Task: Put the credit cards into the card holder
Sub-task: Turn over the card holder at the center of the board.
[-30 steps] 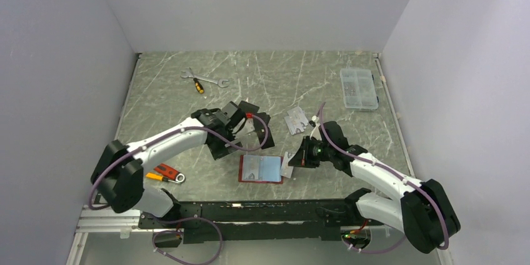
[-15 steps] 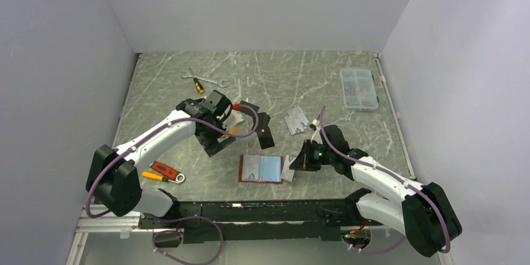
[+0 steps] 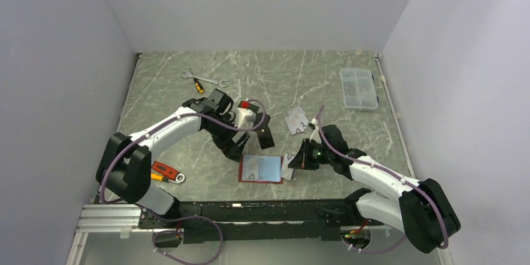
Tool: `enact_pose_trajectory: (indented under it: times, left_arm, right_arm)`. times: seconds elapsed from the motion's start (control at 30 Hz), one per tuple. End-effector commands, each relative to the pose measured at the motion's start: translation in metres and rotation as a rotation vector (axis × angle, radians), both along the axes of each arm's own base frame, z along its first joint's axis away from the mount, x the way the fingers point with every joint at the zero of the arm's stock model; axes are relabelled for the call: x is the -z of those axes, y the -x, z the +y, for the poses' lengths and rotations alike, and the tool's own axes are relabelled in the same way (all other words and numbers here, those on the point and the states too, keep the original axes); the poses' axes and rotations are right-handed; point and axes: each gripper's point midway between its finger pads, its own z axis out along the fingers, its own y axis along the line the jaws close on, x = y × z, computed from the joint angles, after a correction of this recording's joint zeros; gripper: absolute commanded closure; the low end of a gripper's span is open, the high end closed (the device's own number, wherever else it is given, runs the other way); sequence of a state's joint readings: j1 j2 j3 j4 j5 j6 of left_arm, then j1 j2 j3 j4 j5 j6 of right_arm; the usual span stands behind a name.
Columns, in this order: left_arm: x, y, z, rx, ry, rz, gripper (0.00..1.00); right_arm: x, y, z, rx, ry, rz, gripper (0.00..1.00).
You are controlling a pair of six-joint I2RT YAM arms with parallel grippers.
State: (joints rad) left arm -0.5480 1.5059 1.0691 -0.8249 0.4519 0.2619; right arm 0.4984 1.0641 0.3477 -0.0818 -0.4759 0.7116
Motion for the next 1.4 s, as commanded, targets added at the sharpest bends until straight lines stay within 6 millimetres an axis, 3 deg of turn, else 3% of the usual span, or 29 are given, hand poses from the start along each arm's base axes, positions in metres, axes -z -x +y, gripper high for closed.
enact_pose_trajectory:
  times: [0.0, 0.1, 0.27, 0.67, 1.37]
  left_arm:
    - [-0.005, -0.004, -0.029, -0.037, 0.184, 0.027, 0.07]
    - [0.01, -0.004, -0.031, -0.077, 0.167, 0.074, 0.16]
    - [0.027, -0.007, -0.025, -0.13, 0.132, 0.074, 0.27]
    - [0.057, 0.002, -0.03, -0.14, 0.109, 0.192, 0.27]
    - [0.057, 0.001, -0.03, -0.139, 0.118, 0.178, 0.3]
  right_arm:
    - [-0.006, -0.007, 0.004, 0.011, -0.023, -0.048, 1.0]
    - [-0.005, -0.004, -0.003, 0.014, 0.014, -0.041, 1.0]
    - [-0.02, -0.007, -0.009, 0.026, 0.037, -0.094, 1.0]
    - [-0.019, -0.005, 0.003, 0.037, -0.061, -0.076, 1.0]
    - [0.001, -0.002, 0.004, 0.019, -0.03, -0.041, 1.0]
